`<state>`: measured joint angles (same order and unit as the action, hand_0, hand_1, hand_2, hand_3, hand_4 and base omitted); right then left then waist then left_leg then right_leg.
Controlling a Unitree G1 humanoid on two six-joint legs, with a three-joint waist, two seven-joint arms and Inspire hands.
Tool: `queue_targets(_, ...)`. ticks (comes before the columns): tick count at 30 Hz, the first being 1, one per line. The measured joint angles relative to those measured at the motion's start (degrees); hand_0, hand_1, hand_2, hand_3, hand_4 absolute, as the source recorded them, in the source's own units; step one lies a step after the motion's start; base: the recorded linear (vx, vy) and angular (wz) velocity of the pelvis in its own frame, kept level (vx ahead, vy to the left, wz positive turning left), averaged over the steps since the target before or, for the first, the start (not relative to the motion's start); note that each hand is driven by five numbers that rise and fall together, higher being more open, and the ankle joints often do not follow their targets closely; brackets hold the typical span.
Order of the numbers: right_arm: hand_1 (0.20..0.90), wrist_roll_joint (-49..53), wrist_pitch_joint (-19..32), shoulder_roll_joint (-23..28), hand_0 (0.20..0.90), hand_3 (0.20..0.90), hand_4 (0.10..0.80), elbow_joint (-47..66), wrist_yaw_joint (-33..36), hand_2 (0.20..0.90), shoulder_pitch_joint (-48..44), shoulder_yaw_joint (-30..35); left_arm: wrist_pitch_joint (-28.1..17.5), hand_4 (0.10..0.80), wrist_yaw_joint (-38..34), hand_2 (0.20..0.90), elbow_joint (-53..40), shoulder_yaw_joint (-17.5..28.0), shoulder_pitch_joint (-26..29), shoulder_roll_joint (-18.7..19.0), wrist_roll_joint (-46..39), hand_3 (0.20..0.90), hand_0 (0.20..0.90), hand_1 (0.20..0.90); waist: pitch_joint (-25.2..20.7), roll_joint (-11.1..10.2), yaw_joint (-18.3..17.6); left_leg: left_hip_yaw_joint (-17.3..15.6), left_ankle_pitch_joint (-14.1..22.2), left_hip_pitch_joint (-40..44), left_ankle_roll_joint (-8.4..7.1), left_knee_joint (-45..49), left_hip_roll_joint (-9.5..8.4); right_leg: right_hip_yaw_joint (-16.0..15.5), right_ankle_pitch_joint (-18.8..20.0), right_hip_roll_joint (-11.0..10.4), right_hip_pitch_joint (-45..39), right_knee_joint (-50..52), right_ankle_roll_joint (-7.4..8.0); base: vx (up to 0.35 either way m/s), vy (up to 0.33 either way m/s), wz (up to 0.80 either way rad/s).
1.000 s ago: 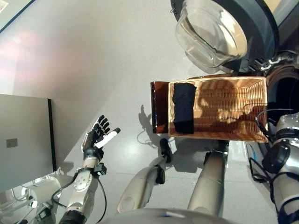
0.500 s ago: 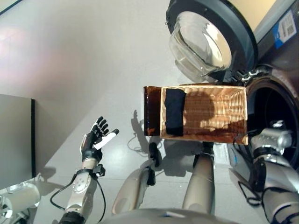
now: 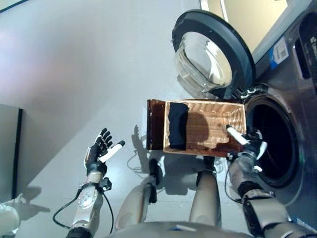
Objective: Pick up the clothes and place them into the washing machine
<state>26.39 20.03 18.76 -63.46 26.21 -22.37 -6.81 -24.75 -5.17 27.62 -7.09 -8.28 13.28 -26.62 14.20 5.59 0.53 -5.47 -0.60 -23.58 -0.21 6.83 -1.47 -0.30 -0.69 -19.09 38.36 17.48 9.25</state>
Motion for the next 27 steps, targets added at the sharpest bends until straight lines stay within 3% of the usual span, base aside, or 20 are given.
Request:
queue_targets(14, 0.9, -14.8, -5.1, -4.9, 0.9, 0.9, 0.8, -1.8, 0.5, 0.9, -3.9, -11.2, -0.2, 0.8, -1.4, 0.9, 1.7, 0.0, 0.3, -0.2, 2.7, 0.9, 0.9, 0.9, 0.3, -0.5, 2.1, 2.8, -0.2, -0.9, -0.2, 0.6, 0.43, -3.5, 0.4, -0.2, -2.2, -1.4, -0.08, -0.019, -0.001, 0.08)
queue_targets(20, 0.9, -15.8, -7.5, -7.5, 0.9, 0.9, 0.8, -9.9, 0.6, 0.9, -10.8, -11.6, -0.2, 0.8, -1.4, 0.9, 1.4, 0.1, 1.2, -0.1, 3.4, 0.9, 0.9, 0.9, 2.4, -0.8, 4.5, 3.5, -0.2, -1.0, -0.27, 1.6, 0.5, -4.2, 0.4, -0.3, -3.1, -1.6, -0.57, -0.022, 0.005, 0.05)
queue_targets(27, 0.9, -15.7, -7.6, -8.6, 0.9, 0.9, 0.8, -10.3, 1.2, 0.9, -14.3, -11.7, -0.1, 0.8, -1.2, 0.9, 0.0, 0.1, 1.3, 0.2, 3.4, 0.9, 0.9, 0.9, 5.5, -0.9, 5.4, 4.6, 0.1, -3.3, -0.36, 3.8, 0.59, -5.3, 0.7, -0.5, -2.7, -1.6, -0.89, -0.032, 0.007, 0.08)
